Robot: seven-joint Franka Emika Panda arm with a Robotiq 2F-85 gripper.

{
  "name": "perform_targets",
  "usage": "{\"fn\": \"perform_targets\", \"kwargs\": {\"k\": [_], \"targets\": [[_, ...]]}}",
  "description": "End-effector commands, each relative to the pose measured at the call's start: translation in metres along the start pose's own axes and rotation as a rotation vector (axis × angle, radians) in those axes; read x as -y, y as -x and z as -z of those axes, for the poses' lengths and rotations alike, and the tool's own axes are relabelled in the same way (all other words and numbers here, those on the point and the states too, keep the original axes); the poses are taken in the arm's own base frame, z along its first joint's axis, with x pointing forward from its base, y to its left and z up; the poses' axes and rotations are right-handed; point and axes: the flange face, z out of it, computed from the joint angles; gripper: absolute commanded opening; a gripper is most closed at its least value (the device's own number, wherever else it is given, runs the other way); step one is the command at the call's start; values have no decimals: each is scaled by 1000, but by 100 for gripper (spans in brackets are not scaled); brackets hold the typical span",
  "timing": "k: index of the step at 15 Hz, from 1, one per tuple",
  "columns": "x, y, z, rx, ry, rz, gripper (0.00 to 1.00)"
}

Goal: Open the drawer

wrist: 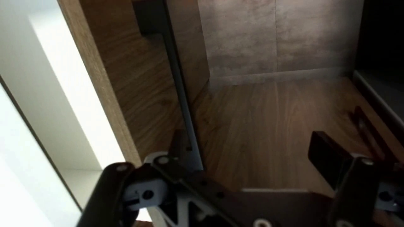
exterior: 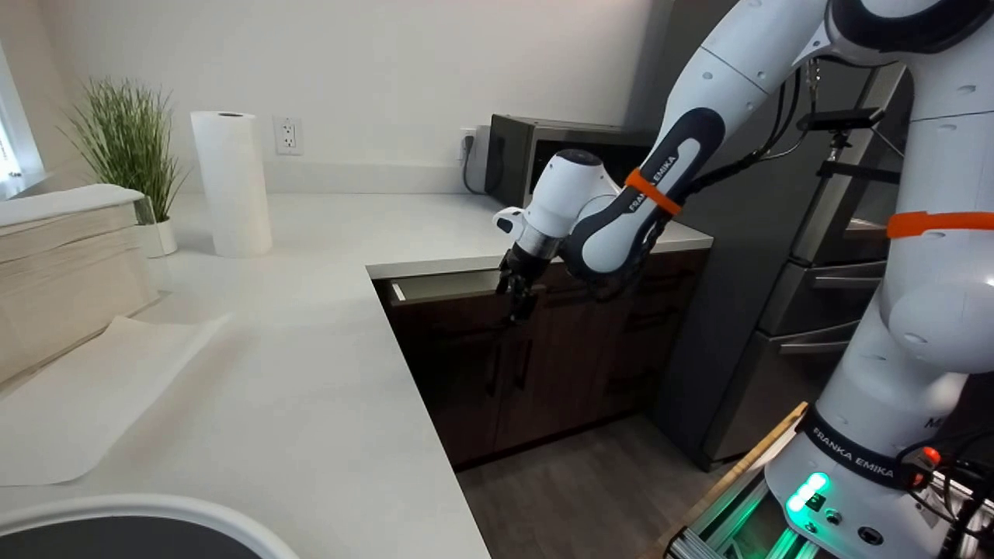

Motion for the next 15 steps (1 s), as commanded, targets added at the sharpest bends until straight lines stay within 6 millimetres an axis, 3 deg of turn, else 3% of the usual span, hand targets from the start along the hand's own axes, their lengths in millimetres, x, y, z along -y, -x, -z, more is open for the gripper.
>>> {"fn": "perform_targets", "kwargs": {"k": [1,6,7,8,12,15], "targets": [[-45,15,20,-6,-24,-208,100],[-119,27,31,-124,-67,-510,100],[-130,28,33,-157,-70,-564,75],[-141,31,32,-177,-59,-605,74],[-165,41,11,-216,-43,-728,42],[-169,47,-14,-197,-68,-777,19]]}}
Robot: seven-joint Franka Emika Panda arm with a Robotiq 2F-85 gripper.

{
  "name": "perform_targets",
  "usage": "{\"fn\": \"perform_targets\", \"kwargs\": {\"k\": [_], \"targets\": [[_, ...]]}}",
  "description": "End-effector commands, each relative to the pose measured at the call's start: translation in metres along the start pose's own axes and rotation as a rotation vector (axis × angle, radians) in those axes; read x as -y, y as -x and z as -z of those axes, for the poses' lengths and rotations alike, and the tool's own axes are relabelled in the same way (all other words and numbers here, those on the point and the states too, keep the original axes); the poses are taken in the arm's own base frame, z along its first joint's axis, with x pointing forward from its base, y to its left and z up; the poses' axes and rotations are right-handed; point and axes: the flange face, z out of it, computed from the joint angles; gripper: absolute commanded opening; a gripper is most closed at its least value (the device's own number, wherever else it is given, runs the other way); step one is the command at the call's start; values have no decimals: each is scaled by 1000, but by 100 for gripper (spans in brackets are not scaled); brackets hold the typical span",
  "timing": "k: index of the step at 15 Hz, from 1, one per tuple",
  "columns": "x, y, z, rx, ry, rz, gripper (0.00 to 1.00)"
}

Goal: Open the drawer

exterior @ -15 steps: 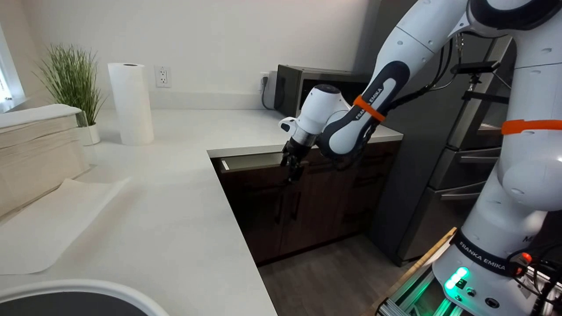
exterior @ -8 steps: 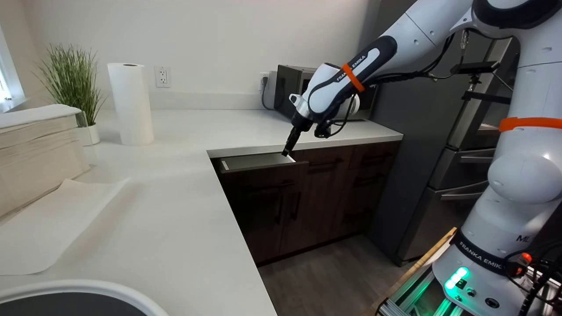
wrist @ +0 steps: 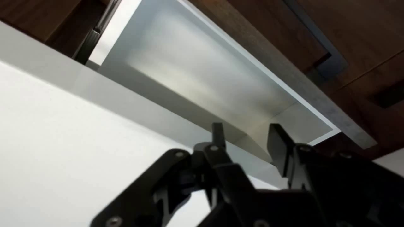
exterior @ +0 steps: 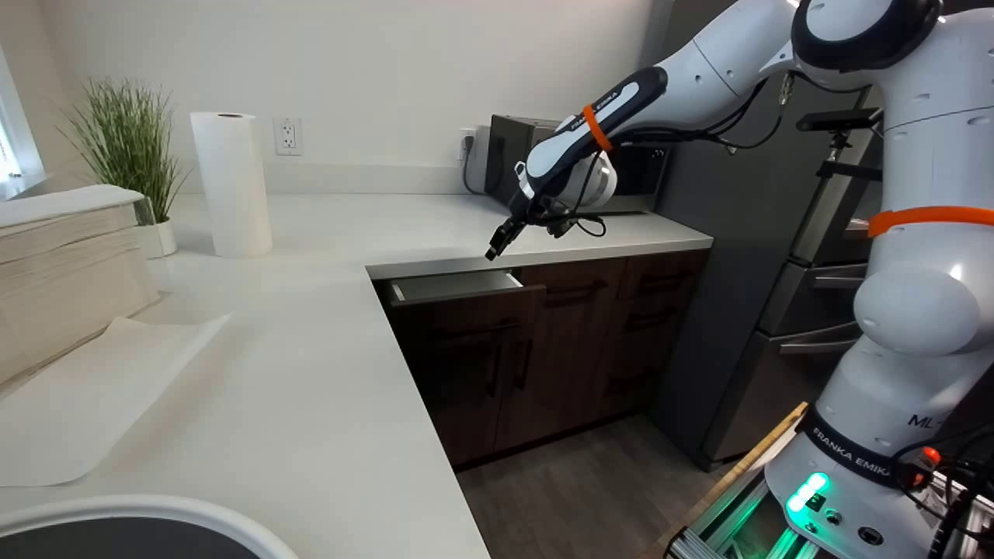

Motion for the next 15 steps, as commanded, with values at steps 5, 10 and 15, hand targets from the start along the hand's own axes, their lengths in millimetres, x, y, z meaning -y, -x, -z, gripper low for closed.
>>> {"fn": "perform_targets", "kwargs": {"k": [5,10,15], "targets": [[-19,17,-61,6,31,-128,0],[-16,28,-83,64,31,-139,0],[-7,30,-90,106,0,-132,0]]}}
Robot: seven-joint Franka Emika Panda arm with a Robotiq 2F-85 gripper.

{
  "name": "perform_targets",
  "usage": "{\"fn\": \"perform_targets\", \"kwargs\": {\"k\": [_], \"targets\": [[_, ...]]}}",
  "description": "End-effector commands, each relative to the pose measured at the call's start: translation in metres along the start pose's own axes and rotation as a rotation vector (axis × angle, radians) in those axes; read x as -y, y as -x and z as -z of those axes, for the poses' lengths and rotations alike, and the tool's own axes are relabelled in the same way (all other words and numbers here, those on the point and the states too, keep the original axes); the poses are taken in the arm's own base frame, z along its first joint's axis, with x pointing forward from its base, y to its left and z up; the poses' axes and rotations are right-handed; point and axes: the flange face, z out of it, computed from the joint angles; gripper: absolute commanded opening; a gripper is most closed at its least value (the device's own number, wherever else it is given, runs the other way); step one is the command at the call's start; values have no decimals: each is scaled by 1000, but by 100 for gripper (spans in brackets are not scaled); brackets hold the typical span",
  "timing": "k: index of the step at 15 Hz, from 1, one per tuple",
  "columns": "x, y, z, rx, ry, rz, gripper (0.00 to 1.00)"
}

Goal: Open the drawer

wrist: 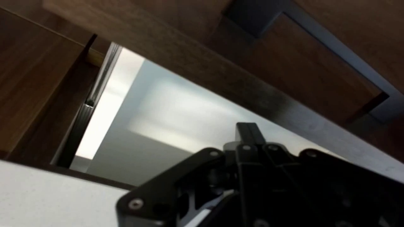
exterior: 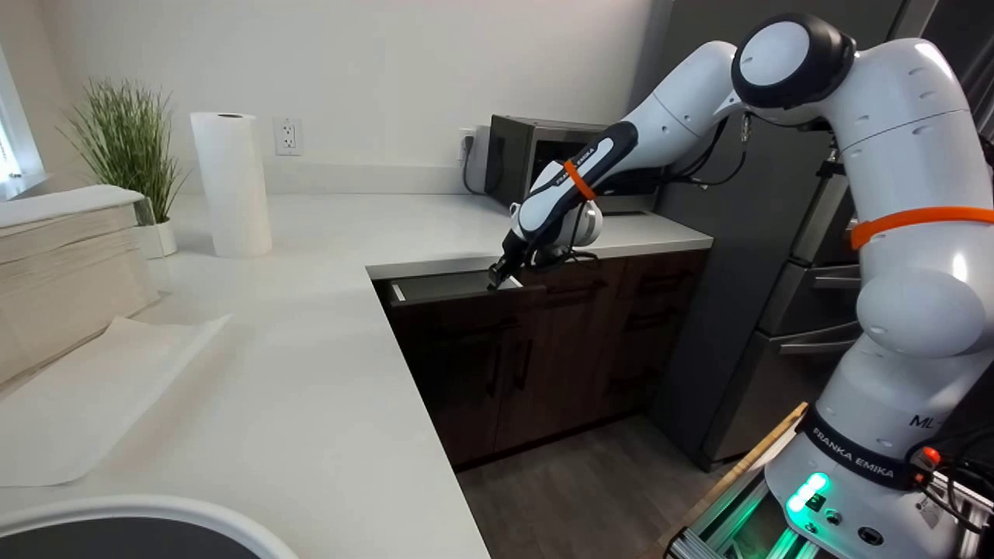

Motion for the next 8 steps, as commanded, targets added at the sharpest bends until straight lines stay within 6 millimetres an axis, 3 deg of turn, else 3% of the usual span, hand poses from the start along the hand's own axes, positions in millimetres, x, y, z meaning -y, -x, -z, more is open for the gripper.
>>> {"fn": "perform_targets", "kwargs": {"k": [1,8], "targets": [[7,-1,-6,47,-28,7,0],[43,0,-3,132,-167,86,0]]}}
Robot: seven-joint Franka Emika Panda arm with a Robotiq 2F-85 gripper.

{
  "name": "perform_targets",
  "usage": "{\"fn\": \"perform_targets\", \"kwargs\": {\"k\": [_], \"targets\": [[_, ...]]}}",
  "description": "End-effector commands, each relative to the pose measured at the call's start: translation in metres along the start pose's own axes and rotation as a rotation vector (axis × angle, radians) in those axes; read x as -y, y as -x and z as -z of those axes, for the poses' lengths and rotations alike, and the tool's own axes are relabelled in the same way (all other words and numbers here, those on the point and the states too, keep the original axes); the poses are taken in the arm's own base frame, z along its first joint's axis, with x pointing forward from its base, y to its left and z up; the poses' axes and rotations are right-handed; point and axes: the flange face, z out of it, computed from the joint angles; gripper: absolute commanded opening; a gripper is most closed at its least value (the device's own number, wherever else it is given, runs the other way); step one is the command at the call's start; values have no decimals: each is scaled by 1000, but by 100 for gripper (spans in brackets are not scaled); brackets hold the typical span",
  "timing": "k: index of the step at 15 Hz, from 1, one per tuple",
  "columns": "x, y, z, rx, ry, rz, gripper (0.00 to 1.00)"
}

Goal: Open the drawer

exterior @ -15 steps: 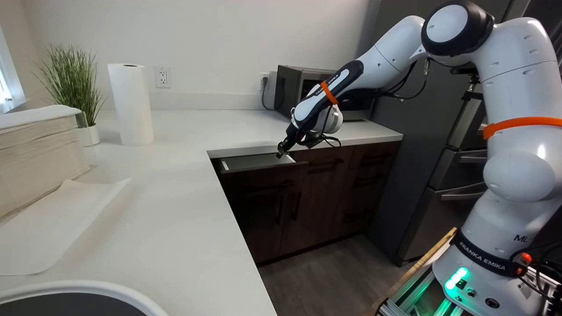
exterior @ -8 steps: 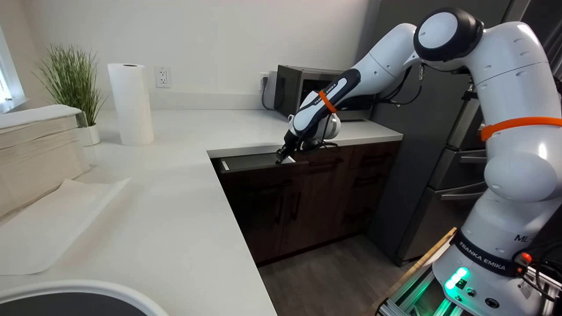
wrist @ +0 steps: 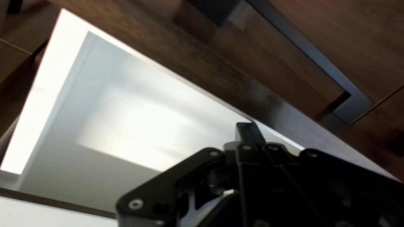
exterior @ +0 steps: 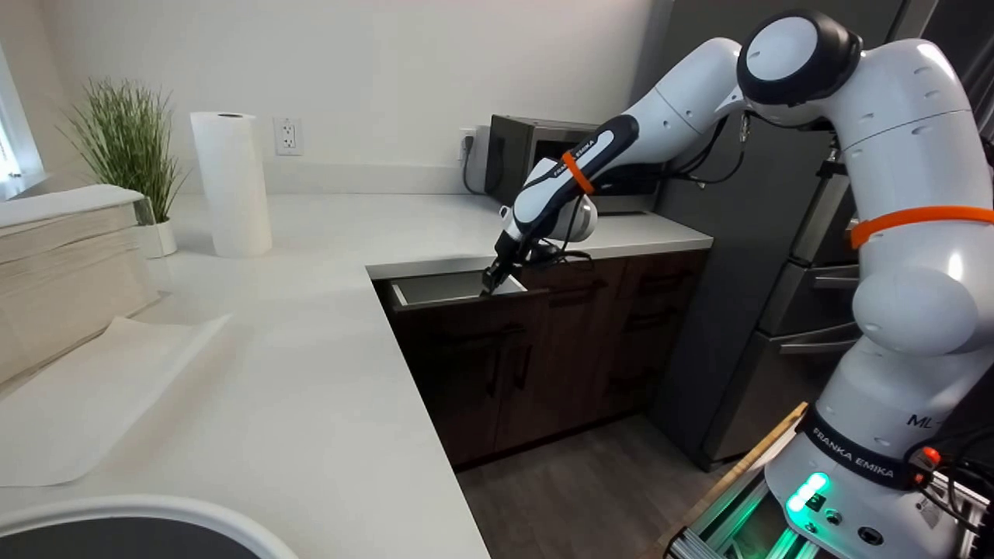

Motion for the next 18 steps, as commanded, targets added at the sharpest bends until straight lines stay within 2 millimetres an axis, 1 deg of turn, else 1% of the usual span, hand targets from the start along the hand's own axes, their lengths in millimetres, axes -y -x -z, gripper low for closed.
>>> {"fn": "perform_targets", "kwargs": {"k": [1,3,7,14,16,17,18], "targets": [[22,6,-6,81,-104,57,0],[31,10,-9,113,-161,86,0],[41,19,-11,179,-291,143,0],[60,49,-21,360,-518,274,0],[58,52,-22,385,-487,266,0],[55,47,-19,363,-440,253,0],[50,42,-12,360,-355,264,1]]}}
